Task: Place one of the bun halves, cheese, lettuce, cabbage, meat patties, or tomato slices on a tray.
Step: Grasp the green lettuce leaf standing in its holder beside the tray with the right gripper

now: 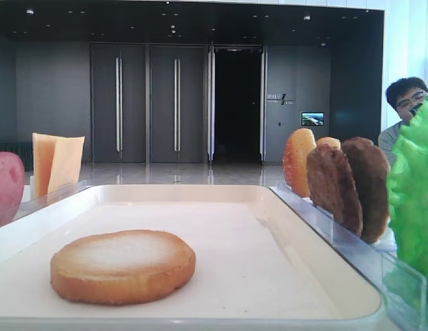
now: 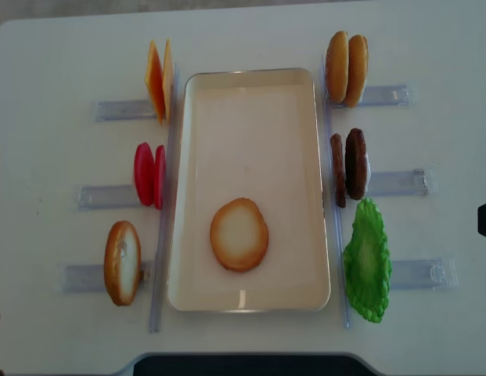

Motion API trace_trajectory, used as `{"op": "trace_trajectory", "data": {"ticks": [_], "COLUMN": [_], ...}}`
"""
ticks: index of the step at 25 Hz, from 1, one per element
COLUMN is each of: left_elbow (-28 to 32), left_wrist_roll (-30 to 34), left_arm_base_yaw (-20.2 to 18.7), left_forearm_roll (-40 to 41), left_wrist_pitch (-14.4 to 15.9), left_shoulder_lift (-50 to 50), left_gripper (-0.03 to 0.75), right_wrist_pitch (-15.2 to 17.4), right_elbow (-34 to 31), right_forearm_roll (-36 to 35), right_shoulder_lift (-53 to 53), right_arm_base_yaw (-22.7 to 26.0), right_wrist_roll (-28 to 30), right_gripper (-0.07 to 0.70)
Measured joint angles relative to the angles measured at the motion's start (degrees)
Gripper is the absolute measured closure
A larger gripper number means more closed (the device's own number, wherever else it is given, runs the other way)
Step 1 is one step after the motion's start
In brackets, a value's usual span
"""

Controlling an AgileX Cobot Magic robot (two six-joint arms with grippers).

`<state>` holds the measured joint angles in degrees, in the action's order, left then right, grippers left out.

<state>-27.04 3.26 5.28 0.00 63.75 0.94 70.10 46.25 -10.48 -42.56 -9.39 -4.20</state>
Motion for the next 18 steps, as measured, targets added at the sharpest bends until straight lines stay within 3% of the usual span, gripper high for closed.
{"op": "trace_trajectory", "data": {"ticks": [10,13,18], "left_elbow": [0.00,0.00,0.00], "left_wrist_roll": [0.00,0.00,0.00], "left_arm_base_yaw": [0.00,0.00,0.00], "left_forearm_roll": [0.00,0.00,0.00], "left_wrist_pitch": [0.00,0.00,0.00], "left_shoulder_lift": [0.00,0.00,0.00], "left_gripper": [0.475,0.480,0.482], "right_wrist_pitch": [0.00,0.00,0.00], "right_elbow": [0.00,0.00,0.00], "right_forearm_roll": [-5.56,-6.57,-5.91], "right_shoulder_lift": [-1.85,-2.18,-6.43], "right_arm_base_yaw": [-0.66,-4.02,-14.51], "right_wrist_roll": [1.00,0.10,-6.71], "right_gripper": [0.154,0.154,0.154]}}
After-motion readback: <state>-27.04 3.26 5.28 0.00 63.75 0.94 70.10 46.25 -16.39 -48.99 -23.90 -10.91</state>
